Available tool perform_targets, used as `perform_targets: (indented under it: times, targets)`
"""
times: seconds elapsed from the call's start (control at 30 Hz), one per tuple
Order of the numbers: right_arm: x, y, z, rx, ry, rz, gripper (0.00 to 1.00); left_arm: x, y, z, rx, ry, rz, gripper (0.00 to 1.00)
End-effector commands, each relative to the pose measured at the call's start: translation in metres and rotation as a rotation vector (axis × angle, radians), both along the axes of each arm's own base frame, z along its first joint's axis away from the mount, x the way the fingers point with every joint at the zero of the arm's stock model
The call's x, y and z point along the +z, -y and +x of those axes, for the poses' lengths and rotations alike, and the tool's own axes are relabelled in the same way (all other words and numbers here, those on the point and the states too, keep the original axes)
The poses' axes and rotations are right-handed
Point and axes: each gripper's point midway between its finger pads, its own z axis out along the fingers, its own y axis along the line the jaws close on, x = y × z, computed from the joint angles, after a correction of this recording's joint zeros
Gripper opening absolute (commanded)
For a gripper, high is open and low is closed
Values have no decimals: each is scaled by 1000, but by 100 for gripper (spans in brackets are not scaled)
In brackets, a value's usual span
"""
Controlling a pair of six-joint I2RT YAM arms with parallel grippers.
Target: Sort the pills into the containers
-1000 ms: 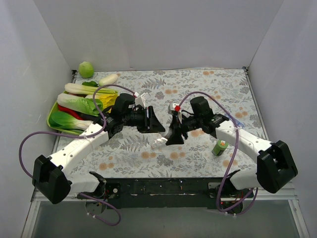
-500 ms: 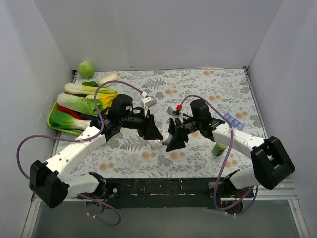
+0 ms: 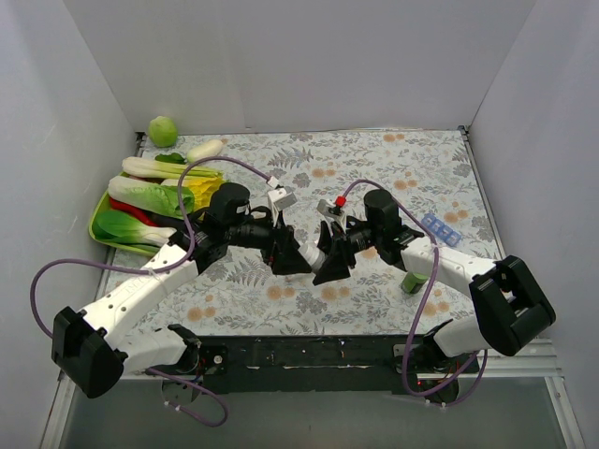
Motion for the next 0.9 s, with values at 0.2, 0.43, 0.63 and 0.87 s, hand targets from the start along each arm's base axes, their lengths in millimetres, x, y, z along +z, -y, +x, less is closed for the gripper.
perform_targets:
  times: [0.2, 0.43, 0.63, 0.87]
  targets:
    - [10, -4, 12, -33, 133, 25, 1, 50, -23, 16, 246, 38, -27, 98]
    - [8, -6, 27, -84, 245, -2, 1, 40, -32, 29, 450, -163, 19, 98]
    - [5, -3, 43, -150, 389, -45, 1, 21, -18, 31, 492, -423, 80, 88]
    - [5, -1, 53, -196, 488, -68, 1, 21, -13, 38, 594, -579, 36, 83]
